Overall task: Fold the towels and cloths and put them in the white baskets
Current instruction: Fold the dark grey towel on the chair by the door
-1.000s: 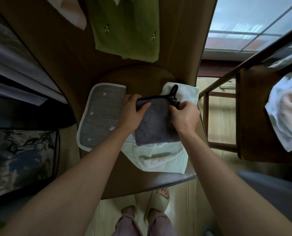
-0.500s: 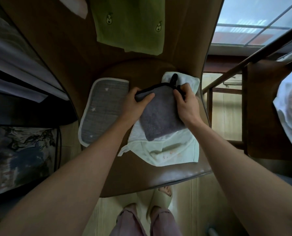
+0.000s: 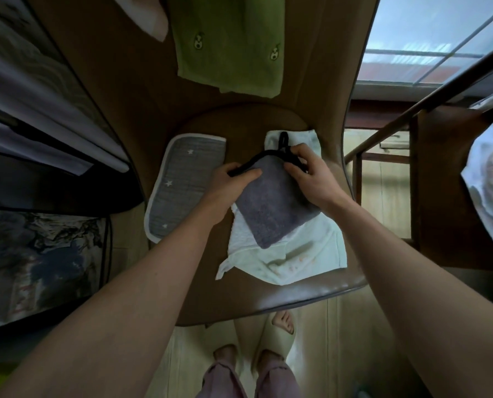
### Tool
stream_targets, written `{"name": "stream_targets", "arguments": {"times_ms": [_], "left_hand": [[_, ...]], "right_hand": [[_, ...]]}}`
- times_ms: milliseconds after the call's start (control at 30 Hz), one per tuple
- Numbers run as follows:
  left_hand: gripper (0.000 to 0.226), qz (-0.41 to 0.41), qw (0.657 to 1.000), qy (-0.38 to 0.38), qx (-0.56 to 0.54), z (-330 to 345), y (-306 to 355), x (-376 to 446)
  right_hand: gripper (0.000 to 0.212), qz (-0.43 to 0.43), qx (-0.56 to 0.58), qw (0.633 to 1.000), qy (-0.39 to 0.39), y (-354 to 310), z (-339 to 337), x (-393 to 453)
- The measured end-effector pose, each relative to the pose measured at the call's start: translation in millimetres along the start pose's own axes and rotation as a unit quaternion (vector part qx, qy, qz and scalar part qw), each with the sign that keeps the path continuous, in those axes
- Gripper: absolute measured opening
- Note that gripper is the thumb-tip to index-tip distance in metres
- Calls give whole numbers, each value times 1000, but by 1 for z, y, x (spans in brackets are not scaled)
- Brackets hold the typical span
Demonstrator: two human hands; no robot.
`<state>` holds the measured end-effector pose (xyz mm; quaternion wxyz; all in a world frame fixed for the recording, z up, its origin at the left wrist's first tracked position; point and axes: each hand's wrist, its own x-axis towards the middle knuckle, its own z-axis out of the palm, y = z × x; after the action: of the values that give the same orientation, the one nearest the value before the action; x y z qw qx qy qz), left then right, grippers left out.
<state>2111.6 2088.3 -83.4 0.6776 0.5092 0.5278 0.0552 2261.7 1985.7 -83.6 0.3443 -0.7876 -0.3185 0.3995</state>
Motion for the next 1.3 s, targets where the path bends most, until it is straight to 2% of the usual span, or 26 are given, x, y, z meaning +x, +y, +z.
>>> {"name": "stream_targets", "arguments": {"times_ms": [67, 200, 300, 400, 533, 700, 767, 833, 900, 1033, 1100, 1167, 1233, 1300], "left_hand": [[17, 2, 1000, -3, -26, -1, 4, -4], [26, 42, 998, -20, -36, -3, 7, -13], [34, 64, 997, -40, -24, -9, 18, -28], [31, 91, 994, -62, 4, -17, 44, -56], [27, 125, 988, -91, 0, -28, 88, -107], [26, 128, 983, -133, -27, -35, 148, -179], [28, 127, 982, -135, -39, -38, 168, -204], [30, 124, 984, -119, -41, -39, 182, -227], [28, 126, 988, -82, -27, -41, 190, -247], [23, 145, 989, -1, 42, -44, 196, -277], [25, 154, 986, 7, 68, -43, 199, -292], [27, 155, 984, -46, 75, -46, 205, -308], [21, 144, 977, -129, 87, -54, 214, -327], [20, 146, 965, -171, 136, -64, 222, -340]], "right_hand": [[21, -3, 29, 1000, -2, -3, 0, -2], [16, 29, 84, 996, 1, -13, -1, -9], [34, 70, 133, 989, 11, -31, -9, -22], [55, 107, 210, 972, -11, -57, -21, -44], [49, 94, 220, 971, 13, -100, -37, -85], [82, 75, 231, 970, 0, -162, -67, -139], [70, 67, 240, 969, 3, -187, -79, -159], [39, 54, 235, 970, 17, -207, -89, -177], [24, 30, 208, 976, 56, -224, -94, -195], [29, -11, 136, 982, 128, -242, -89, -223], [30, -19, 135, 980, 147, -245, -90, -238], [24, -30, 154, 977, 147, -246, -98, -253], [20, -37, 176, 976, 124, -247, -112, -268], [21, -46, 175, 978, 106, -249, -125, -279]]}}
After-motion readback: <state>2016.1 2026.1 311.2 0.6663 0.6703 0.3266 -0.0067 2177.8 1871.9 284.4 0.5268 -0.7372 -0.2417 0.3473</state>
